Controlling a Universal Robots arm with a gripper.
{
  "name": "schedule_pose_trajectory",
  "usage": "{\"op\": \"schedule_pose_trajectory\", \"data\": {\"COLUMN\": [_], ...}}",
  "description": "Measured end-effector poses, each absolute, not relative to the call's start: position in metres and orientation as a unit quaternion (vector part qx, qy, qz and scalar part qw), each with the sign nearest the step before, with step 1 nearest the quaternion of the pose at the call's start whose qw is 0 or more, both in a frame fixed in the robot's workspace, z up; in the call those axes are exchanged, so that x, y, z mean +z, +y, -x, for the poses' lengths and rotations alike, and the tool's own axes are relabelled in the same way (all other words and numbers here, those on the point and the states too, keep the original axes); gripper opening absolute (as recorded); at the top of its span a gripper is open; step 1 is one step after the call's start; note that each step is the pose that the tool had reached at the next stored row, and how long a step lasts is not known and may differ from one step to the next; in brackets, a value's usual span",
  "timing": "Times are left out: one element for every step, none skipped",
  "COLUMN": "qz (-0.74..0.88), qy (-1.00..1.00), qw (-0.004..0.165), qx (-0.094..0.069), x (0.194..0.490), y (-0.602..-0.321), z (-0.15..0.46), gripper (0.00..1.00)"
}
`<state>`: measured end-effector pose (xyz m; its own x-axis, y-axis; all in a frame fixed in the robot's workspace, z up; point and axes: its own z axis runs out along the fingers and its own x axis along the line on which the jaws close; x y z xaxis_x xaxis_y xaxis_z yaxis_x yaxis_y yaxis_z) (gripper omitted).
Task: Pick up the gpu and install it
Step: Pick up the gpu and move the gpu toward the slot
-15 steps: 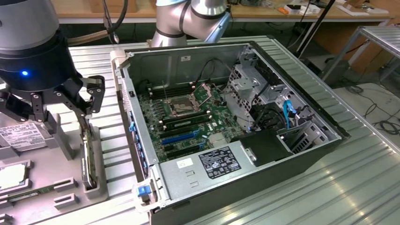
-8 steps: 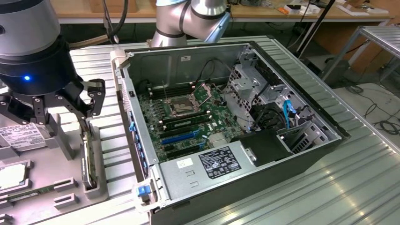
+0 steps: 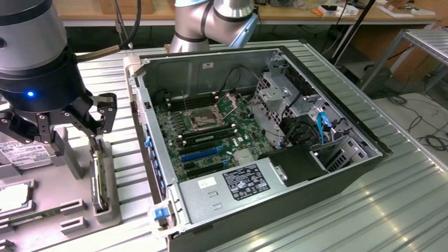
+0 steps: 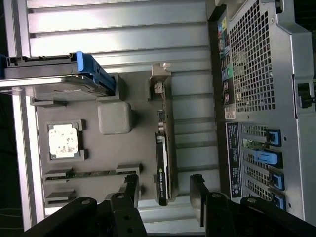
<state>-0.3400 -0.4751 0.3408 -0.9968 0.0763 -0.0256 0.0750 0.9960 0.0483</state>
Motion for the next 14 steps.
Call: {"op": "schedule_pose_trajectory", "data": {"qz": [-0.038,-0.038,-0.038,-0.038,-0.038,-0.038,-0.038,-0.038,-0.038,-0.038,-0.038,-0.038,-0.038,-0.038], "qy": [0.999,0.999,0.999,0.999,0.999,0.999,0.999,0.999,0.999,0.999,0.999,0.999,0.999,0.999], "qw": [0.014,0.014,0.014,0.014,0.014,0.014,0.014,0.014,0.014,0.014,0.014,0.014,0.014,0.015], "qx": [0.024,0.024,0.024,0.024,0.024,0.024,0.024,0.024,0.024,0.024,0.024,0.024,0.024,0.024], "x": [0.340,0.339,0.339,0.338,0.337,0.336,0.334,0.332,0.331,0.330,0.329,0.329,0.328,0.327], "y": [-0.475,-0.475,-0.475,-0.475,-0.475,-0.475,-0.475,-0.475,-0.475,-0.475,-0.475,-0.476,-0.476,-0.476], "z": [0.340,0.340,0.341,0.341,0.341,0.342,0.342,0.342,0.343,0.343,0.343,0.343,0.343,0.343], "gripper": [0.54,0.54,0.54,0.54,0.54,0.54,0.54,0.54,0.54,0.54,0.54,0.54,0.54,0.54]}}
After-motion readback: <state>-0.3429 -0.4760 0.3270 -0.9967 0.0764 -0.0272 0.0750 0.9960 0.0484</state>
